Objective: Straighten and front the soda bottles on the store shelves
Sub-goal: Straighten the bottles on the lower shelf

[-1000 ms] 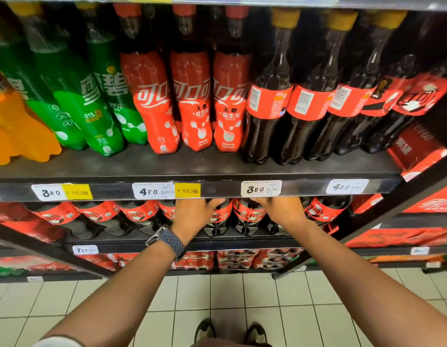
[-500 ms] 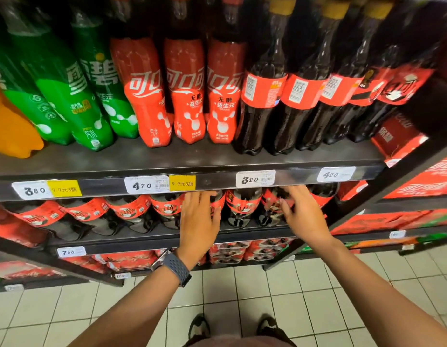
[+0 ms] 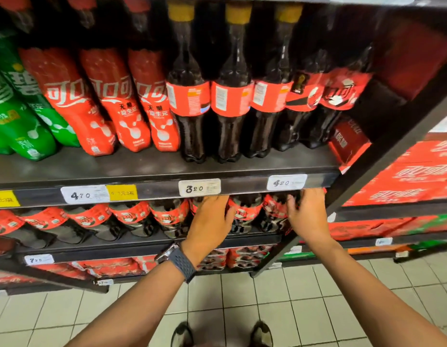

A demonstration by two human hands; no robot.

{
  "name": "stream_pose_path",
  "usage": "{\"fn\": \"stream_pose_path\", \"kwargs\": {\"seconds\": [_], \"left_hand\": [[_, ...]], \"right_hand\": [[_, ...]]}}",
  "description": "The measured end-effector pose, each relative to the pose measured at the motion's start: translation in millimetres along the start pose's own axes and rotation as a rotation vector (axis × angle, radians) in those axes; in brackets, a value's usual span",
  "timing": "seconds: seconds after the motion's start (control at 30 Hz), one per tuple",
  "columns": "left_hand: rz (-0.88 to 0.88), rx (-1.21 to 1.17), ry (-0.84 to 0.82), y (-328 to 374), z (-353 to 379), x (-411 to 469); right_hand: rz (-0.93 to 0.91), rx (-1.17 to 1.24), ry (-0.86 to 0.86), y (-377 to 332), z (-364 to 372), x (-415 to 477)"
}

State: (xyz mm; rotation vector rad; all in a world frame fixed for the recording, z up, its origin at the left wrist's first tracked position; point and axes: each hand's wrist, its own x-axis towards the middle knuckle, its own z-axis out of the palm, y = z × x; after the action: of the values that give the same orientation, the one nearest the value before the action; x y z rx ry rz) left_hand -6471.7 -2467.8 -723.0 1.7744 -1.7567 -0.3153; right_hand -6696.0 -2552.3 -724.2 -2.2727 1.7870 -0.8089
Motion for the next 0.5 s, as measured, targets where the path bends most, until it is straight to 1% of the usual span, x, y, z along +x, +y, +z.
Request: {"fn": "stream_pose_path", "kwargs": {"seconds": [0.1,0.17,0.2,0.27,0.33,0.37,0.43,0.5], "left_hand": [[-0.058,0.028,-0.081,10.2,8.7,11.5],[-0.088,0.053,-0.103,15.2,13.9,18.2],[-0.105,0.083,-0.123,17.3,16.1,21.4],[-0.131,0.139,-0.177,19.4,19.9,28.6],[-0.152,0.153,-0.221,22.3,23.6,36.5],[-0.174,0.144,-0.238,23.9,25.7,40.6],[-0.234,0.117,-0.268,24.8,30.2,46.4],[-0.286,0.100,-0.273,23.0,34.4,49.4]], "right_hand": [[0.028,0.161,-0.089,-2.9,-0.7,10.3],[0.010,0.254,-0.084,-7.1,-1.1,18.7],[0.009,0.249,-0.075,-8.8,-0.7,22.9],[0.045,0.142,-0.088,-11.1,1.0,28.4],[0.172,0.112,-0.146,-10.7,3.9,34.6],[0.204,0.063,-0.181,-11.8,5.9,36.1],[0.140,-0.053,-0.176,-15.6,6.2,38.0],[0.102,-0.081,-0.155,-12.7,5.3,40.1]]}}
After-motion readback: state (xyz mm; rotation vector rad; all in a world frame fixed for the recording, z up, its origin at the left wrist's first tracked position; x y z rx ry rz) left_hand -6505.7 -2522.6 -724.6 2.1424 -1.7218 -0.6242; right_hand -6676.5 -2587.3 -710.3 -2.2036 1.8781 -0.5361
